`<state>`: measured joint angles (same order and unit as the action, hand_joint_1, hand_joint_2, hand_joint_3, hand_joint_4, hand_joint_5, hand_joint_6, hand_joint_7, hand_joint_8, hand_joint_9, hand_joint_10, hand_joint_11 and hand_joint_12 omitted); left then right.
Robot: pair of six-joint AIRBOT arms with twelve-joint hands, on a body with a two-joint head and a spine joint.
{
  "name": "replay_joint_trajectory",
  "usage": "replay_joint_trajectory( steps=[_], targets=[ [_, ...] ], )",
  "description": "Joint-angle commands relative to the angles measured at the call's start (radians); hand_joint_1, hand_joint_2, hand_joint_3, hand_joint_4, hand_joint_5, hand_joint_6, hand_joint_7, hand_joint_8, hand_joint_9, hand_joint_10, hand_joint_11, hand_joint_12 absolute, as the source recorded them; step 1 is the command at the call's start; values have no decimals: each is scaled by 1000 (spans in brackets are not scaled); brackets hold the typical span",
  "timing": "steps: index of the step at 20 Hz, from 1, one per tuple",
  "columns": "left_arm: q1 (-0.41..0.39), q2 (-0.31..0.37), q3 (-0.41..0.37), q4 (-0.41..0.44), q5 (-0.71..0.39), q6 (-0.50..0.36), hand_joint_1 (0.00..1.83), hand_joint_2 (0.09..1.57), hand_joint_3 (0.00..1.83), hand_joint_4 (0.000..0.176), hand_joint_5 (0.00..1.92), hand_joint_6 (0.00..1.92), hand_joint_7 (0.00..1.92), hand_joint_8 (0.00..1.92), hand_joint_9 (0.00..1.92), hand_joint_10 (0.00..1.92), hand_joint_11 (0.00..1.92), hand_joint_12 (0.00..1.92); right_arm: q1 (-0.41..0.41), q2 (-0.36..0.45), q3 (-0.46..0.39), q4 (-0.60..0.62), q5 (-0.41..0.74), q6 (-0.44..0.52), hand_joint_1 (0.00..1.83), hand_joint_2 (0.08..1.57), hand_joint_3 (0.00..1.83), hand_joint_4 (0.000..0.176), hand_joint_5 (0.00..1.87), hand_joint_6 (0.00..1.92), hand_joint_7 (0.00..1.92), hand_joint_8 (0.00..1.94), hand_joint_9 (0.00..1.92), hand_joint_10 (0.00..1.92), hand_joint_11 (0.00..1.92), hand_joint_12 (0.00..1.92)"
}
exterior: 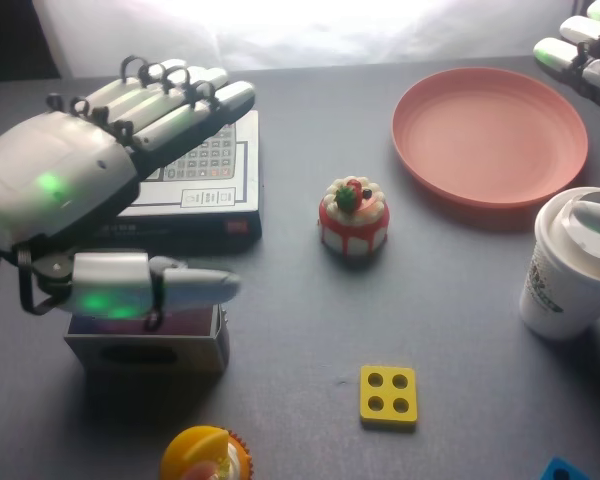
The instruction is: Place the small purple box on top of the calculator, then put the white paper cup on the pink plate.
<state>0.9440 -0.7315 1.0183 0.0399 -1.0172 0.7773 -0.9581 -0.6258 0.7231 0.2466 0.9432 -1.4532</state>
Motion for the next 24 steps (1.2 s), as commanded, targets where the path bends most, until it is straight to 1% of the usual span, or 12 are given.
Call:
replay_joint_trajectory(
  steps=[1,3,4,10,13,16,18,19,21,22,23,24],
  targets=[
    [-5,6,-10,-10,-112,-3,478,952,0,95,0,0,0,0,0,0,0,0,6,-2,4,-1,126,-3,208,1305,17,0,0,0,0,0,0,0,0,0],
    [37,23,-20,-31,-93,-3,620,899,0,124,0,0,0,0,0,0,0,0,4,-2,4,4,126,-3,178,1306,15,0,0,0,0,0,0,0,0,0],
    [64,30,-25,-44,-90,-4,666,864,0,121,17,7,10,4,0,0,0,0,4,-2,4,6,126,-3,156,1303,13,0,0,0,0,0,0,0,0,0],
    [232,15,-34,-145,-78,-9,843,819,0,175,0,0,0,0,0,0,0,0,3,-3,5,19,125,-3,146,1303,9,0,0,0,0,0,0,0,0,0],
    [240,-1,-27,-145,-49,-11,905,851,0,162,19,8,57,23,0,0,0,0,3,-4,5,22,125,-3,183,1300,5,0,0,0,0,0,0,0,0,0],
    [240,-41,7,-150,2,-21,949,922,0,114,138,59,207,78,122,56,0,0,3,-7,7,23,125,-3,190,1303,5,0,0,0,0,0,0,0,0,0],
    [240,-55,20,-158,14,-23,958,929,0,97,187,80,250,93,163,77,0,0,2,-8,7,24,125,-3,204,1305,5,0,0,0,0,0,0,0,0,0],
    [240,-64,29,-166,20,-23,973,934,0,92,228,90,289,75,150,172,0,152,2,-8,7,25,125,-3,188,1304,4,0,0,0,0,0,0,0,0,0],
    [240,-76,39,-171,27,-23,993,978,0,77,369,167,436,61,149,584,0,1300,2,-8,7,26,125,-3,200,1303,3,0,0,0,0,0,0,0,0,0],
    [240,-80,42,-171,31,-23,942,1048,11,44,400,401,540,243,183,1025,0,1716,2,-9,7,26,125,-3,199,1302,2,0,0,0,0,0,0,0,0,0],
    [240,-85,46,-172,31,-26,976,1191,14,22,674,1151,687,871,480,1436,241,1880,2,-9,7,26,125,-3,198,1303,3,0,0,0,0,0,0,0,0,0],
    [239,-90,49,-172,30,-30,1166,1202,22,0,758,1093,809,1391,807,1731,733,1913,2,-10,7,27,125,-3,199,1304,3,0,0,0,0,0,0,0,0,0]
  ],
)
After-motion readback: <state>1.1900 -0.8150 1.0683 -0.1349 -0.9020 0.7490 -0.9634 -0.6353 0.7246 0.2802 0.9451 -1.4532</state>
